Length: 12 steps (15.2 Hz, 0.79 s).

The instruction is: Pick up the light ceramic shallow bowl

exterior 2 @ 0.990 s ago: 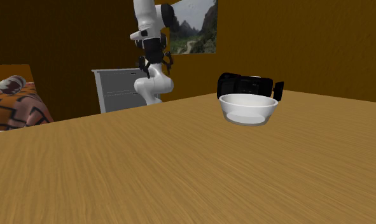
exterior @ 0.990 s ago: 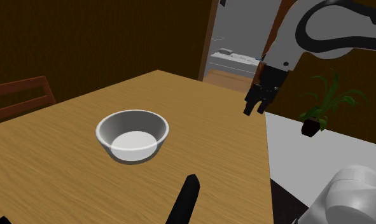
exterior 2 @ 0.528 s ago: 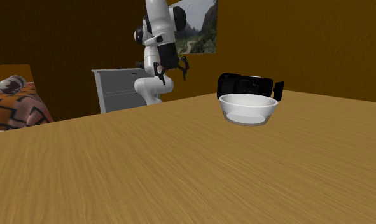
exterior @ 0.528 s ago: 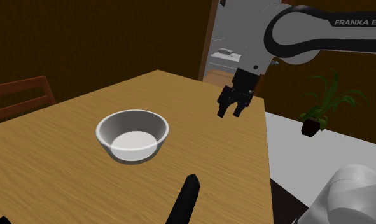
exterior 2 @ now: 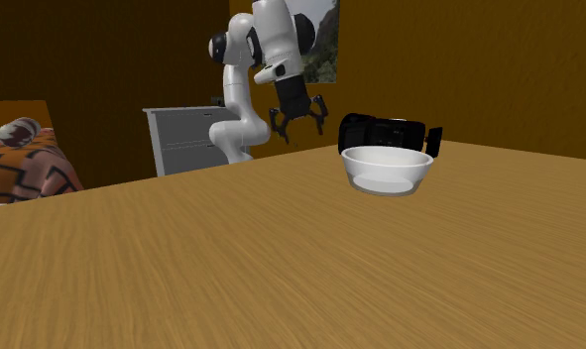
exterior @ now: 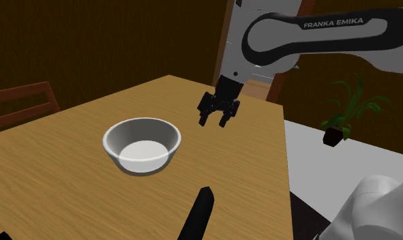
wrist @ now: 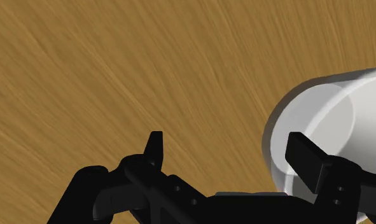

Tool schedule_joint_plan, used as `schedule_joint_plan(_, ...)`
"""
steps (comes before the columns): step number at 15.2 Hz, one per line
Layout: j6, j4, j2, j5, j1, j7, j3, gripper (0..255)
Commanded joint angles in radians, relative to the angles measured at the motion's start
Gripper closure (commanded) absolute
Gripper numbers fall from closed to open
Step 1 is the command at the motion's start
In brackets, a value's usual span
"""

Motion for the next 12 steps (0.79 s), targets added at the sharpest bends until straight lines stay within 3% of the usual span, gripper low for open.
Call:
schedule_joint_plan(1, 0.029, 0.038, 0.056, 0.016, 0.011, 0.026, 0.019, 0)
schedule_joint_plan(9, 0.116, 0.254, 0.313, 0.038, 0.05, 0.122, 0.08, 0)
schedule_joint_plan(12, 0.153, 0.223, 0.32, 0.044, 0.052, 0.11, 0.081, 0)
